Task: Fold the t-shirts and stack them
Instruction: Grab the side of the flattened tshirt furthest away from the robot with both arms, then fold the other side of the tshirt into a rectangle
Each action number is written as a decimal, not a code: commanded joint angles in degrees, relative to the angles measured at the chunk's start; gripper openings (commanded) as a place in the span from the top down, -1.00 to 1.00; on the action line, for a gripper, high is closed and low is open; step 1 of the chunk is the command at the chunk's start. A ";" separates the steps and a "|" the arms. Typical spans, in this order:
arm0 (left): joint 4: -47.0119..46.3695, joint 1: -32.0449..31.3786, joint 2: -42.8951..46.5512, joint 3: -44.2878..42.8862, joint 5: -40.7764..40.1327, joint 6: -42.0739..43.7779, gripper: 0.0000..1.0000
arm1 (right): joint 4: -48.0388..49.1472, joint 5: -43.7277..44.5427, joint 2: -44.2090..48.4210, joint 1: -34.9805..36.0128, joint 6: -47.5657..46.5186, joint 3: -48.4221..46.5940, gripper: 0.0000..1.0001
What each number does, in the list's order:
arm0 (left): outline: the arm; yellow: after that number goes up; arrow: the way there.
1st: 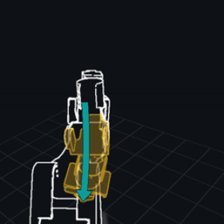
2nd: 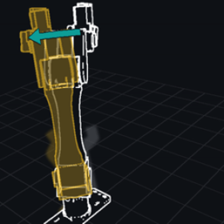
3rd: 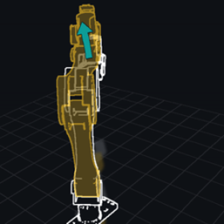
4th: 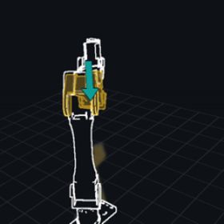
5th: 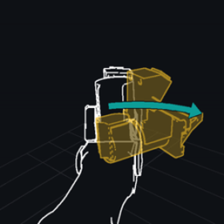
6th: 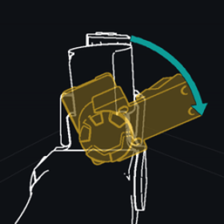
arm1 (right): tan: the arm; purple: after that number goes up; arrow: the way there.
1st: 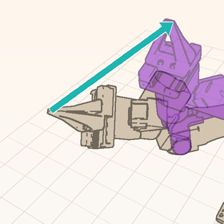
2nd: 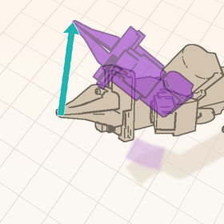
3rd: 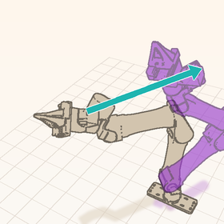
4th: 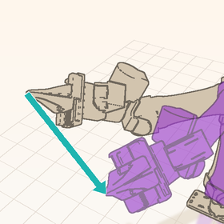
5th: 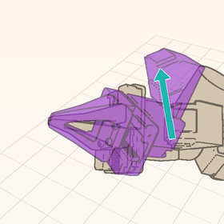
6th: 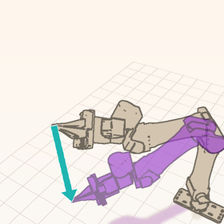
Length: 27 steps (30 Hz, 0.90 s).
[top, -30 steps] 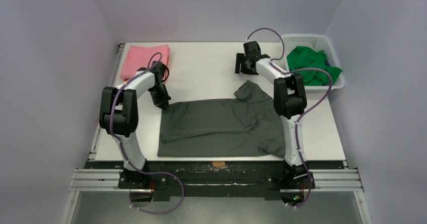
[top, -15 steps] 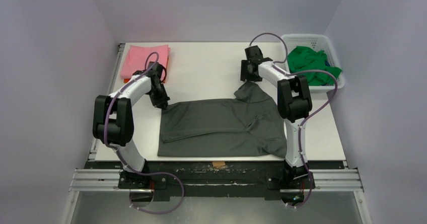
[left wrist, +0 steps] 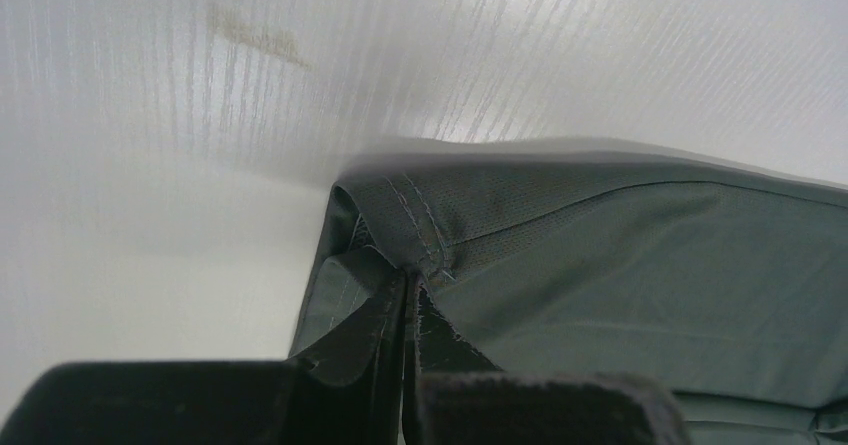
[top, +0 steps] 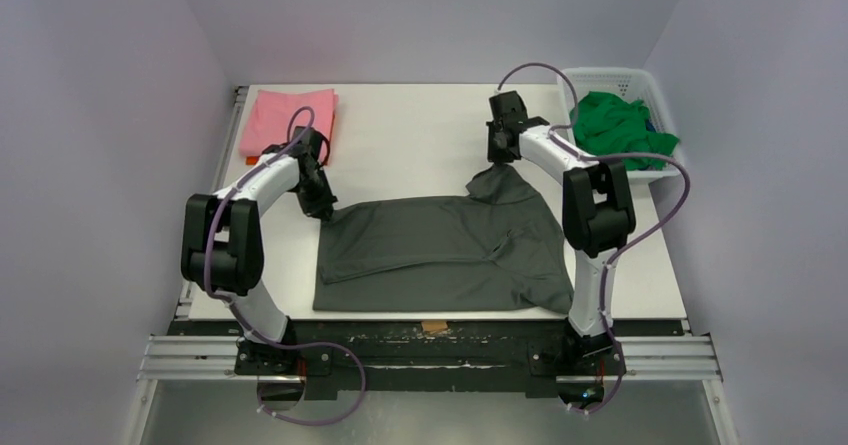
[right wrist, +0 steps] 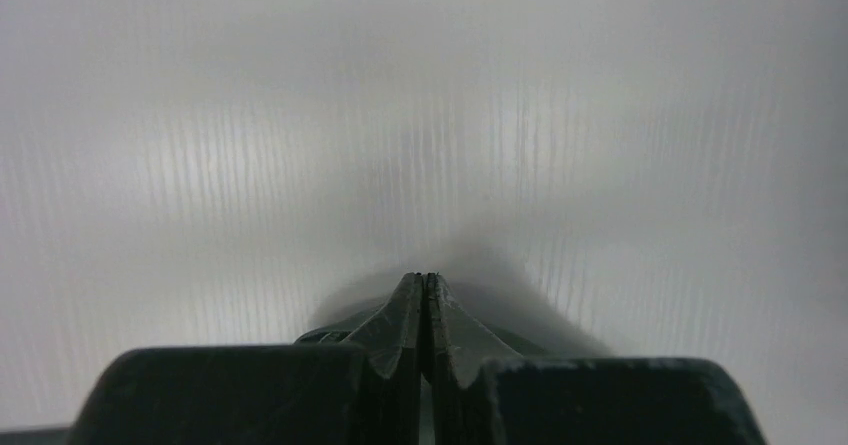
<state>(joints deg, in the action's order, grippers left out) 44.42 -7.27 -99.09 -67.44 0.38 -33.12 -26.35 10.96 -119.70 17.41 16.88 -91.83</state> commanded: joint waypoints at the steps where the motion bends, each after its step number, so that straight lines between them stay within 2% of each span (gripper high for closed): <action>1: -1.23 -0.29 3.92 1.41 0.90 1.03 1.00 | 3.10 0.21 7.37 0.62 -0.13 3.15 1.00; 9: -1.89 -0.29 8.18 5.43 0.48 0.43 1.00 | 3.51 1.07 20.01 2.67 0.80 16.70 1.00; 17: -3.10 -0.29 14.23 11.46 1.03 -0.64 1.00 | -0.01 3.99 35.26 4.55 3.24 29.83 1.00; 27: -5.29 -0.29 17.17 15.64 1.19 -2.00 1.00 | -6.86 2.99 52.71 6.34 4.90 39.74 1.00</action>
<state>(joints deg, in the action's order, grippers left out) 41.58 -7.27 -83.35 -52.71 1.30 -33.87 -29.91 13.67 -71.90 22.76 20.25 -54.19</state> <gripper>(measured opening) 0.005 0.007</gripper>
